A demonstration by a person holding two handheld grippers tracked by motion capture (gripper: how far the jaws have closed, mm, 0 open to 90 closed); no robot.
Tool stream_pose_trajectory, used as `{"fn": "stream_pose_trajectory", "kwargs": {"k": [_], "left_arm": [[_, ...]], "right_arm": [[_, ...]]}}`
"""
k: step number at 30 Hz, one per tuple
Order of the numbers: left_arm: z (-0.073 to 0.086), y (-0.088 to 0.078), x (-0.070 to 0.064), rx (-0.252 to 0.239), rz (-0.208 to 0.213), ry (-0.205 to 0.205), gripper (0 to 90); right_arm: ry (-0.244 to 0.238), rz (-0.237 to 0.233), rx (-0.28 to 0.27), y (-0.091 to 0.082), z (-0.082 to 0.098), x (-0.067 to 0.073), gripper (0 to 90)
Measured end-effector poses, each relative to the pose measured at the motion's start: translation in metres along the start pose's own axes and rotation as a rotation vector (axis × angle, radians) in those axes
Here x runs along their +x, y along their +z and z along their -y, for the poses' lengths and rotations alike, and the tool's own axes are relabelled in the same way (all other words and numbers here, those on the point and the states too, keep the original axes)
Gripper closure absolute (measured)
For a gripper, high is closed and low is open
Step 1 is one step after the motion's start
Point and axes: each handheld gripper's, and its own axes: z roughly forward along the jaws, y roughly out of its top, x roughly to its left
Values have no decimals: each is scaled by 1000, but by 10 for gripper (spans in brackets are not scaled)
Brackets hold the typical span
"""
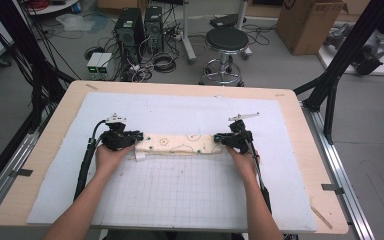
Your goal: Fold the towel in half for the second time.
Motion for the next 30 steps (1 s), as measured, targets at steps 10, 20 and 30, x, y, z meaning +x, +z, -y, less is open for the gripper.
{"fn": "stream_pose_trajectory", "kwargs": {"k": [10,20,30], "left_arm": [[-8,-19,-4,-53,16,11,637],[-6,-20,-18,-4,53,97,684],[-4,-20,-20,13,57,109,671]], "right_arm": [[-18,-14,-72,-16,-5,8,633],[-39,-24,-69,-17,-5,15,639],[-46,-36,-56,-12,-5,21,607]]}}
